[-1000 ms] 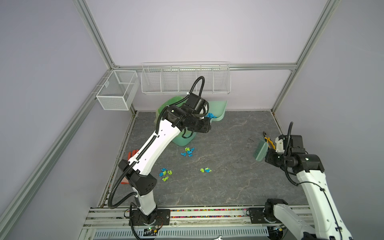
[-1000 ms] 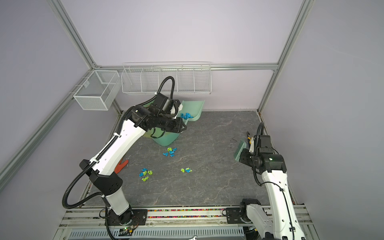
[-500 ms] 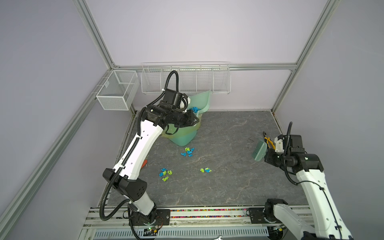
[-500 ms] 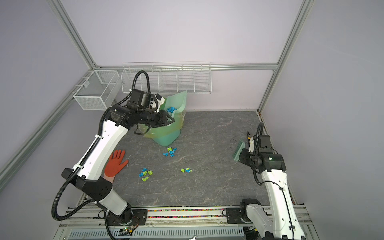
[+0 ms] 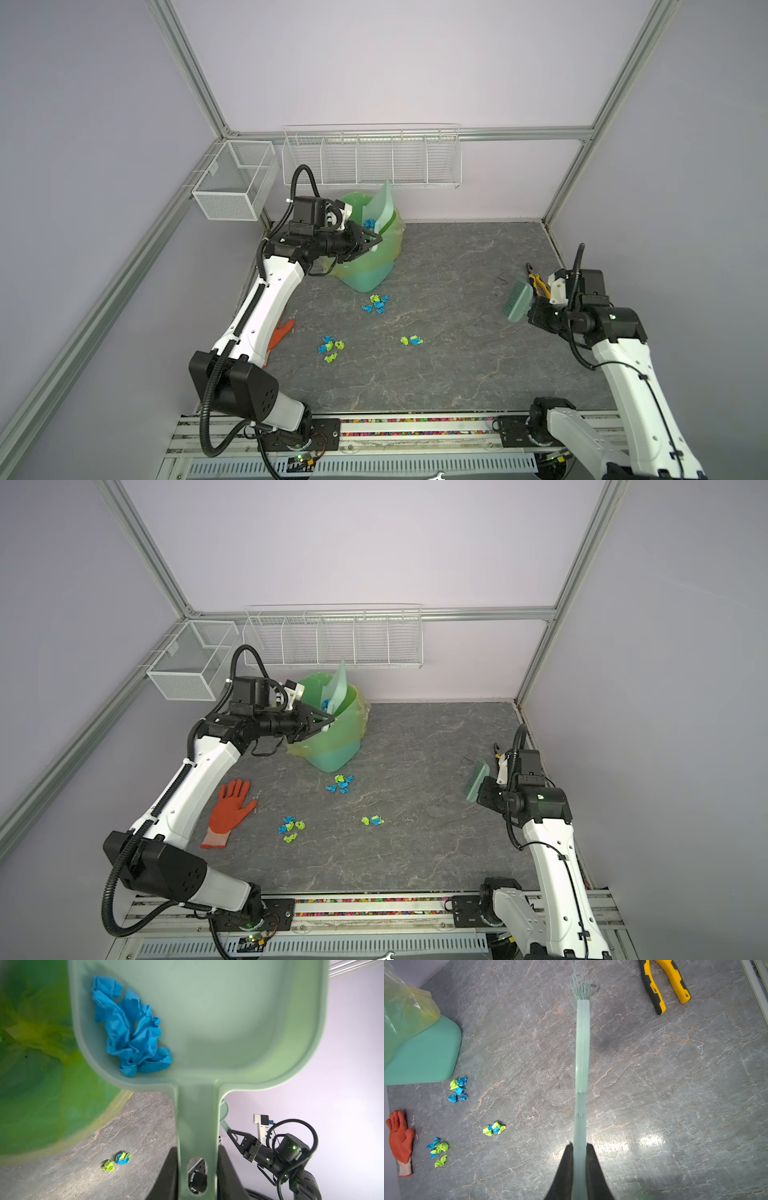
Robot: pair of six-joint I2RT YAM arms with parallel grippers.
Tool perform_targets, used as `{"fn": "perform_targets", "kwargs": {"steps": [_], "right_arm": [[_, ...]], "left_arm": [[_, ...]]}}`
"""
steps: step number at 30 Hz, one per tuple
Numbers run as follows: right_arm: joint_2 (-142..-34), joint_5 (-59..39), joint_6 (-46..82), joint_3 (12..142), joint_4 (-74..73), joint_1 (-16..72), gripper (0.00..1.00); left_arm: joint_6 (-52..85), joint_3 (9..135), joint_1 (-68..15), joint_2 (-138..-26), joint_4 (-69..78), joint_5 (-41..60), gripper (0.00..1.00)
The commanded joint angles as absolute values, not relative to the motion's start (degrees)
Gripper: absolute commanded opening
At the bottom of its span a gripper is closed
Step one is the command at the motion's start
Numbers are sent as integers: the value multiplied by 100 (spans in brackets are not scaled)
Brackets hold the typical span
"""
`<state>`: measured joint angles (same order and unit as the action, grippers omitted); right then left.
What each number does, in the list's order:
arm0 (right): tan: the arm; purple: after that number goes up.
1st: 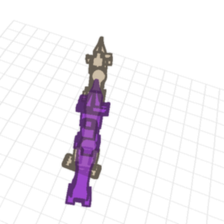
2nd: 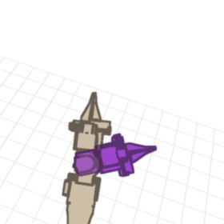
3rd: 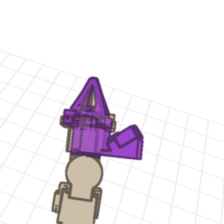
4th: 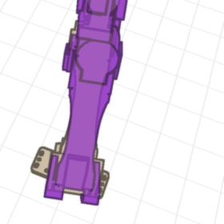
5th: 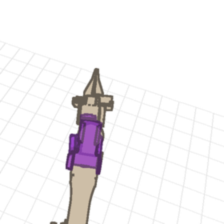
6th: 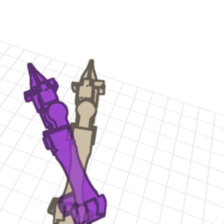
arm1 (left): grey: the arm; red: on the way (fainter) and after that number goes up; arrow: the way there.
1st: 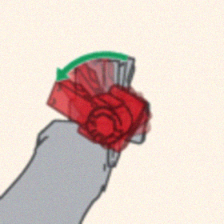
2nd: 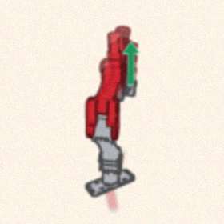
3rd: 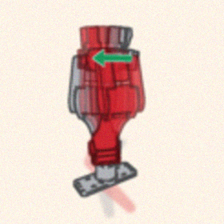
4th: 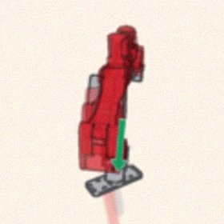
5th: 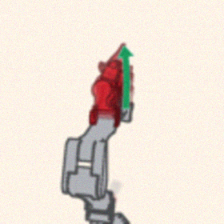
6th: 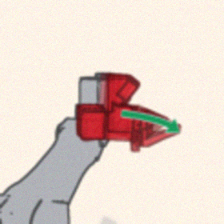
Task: Sweep away the paper scraps from the table
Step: 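Carry the loaded dustpan with the left gripper up to the green bin, then tip the mint dustpan over the green bin with the left gripper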
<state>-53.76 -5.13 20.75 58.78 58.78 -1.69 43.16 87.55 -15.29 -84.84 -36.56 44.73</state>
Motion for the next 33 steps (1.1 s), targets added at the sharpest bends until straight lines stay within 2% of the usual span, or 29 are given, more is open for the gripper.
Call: {"fn": "perform_targets", "kwargs": {"steps": [1,11,16,24,33], "right_arm": [[-5413,-650,2118,5880,5718,-190,7],[-5407,-699,2160,5906,5721,-186,7],[-5414,-704,2178,5923,5714,-189,7],[-5510,-860,2271,6053,5687,-185,7],[-5660,-975,2372,6126,5783,-185,7]], "left_arm": [[4973,8538,-1368,-8239,-2590,5104,0],[5932,7763,-1071,-8070,-1346,5565,0],[7131,7179,-961,-8048,316,6018,0],[7879,6717,-797,-7933,1293,6155,0],[10592,5915,-475,-8272,4885,6454,0]]}}
